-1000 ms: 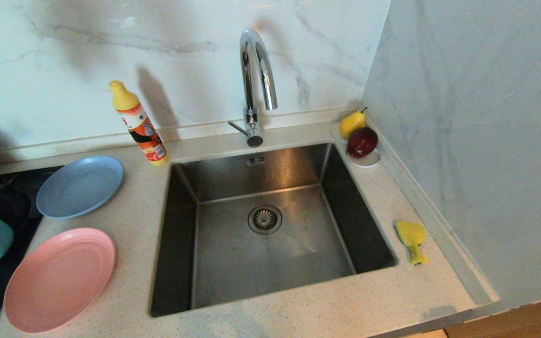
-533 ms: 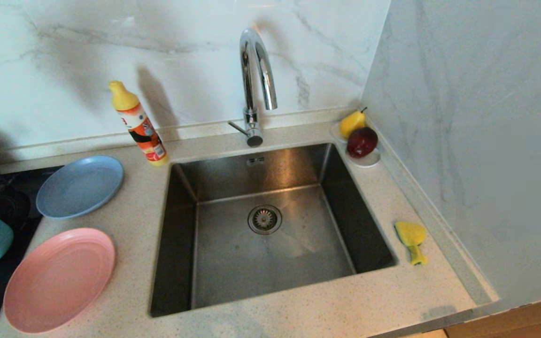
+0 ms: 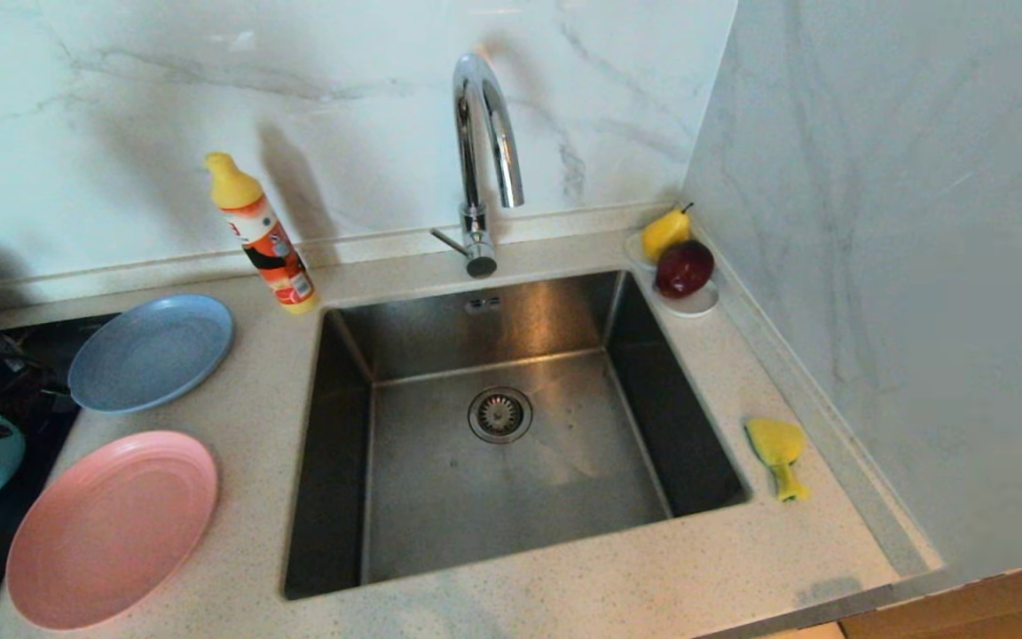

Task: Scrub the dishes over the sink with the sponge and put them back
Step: Place the plate on the plate

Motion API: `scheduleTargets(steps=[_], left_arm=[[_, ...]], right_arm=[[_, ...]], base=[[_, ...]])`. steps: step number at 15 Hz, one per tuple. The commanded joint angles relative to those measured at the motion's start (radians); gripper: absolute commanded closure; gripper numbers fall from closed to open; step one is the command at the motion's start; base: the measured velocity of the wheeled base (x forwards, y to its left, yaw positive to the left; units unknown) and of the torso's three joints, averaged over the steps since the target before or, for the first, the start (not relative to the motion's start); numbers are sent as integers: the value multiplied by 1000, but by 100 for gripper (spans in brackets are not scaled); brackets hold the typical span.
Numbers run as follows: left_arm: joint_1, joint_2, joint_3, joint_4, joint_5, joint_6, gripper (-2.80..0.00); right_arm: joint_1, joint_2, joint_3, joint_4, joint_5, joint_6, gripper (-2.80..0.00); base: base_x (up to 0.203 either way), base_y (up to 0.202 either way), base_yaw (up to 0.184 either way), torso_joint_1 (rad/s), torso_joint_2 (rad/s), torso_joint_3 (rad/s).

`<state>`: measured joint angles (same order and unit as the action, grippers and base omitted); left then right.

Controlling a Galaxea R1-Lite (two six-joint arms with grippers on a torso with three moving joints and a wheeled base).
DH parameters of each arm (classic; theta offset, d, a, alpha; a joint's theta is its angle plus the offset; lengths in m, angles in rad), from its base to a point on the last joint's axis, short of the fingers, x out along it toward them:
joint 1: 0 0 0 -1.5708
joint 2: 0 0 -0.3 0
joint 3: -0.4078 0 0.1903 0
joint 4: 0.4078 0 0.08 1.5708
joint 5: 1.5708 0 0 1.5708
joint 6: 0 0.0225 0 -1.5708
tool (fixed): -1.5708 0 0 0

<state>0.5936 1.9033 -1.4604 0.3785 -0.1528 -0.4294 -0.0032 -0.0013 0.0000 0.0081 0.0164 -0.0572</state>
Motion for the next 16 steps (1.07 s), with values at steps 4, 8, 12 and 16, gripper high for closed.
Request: scheduleTargets(steps=[4, 8, 12, 16], left_arm=[[-20, 35, 2, 2, -2, -53, -280], [-25, 76, 0, 0, -2, -83, -280], [-26, 100, -7, -6, -2, -111, -280], [-45, 122, -57, -6, -4, -185, -280]], right_arm=[[0, 1, 0, 0, 0, -1, 0], [0, 1, 0, 1, 0, -1, 0], [0, 1, 0, 0, 0, -1, 0], [0, 1, 0, 0, 0, -1, 0]], base=[[0, 0, 0, 0, 0, 0], [0, 0, 0, 0, 0, 0], [0, 0, 0, 0, 0, 0], [0, 0, 0, 0, 0, 0]])
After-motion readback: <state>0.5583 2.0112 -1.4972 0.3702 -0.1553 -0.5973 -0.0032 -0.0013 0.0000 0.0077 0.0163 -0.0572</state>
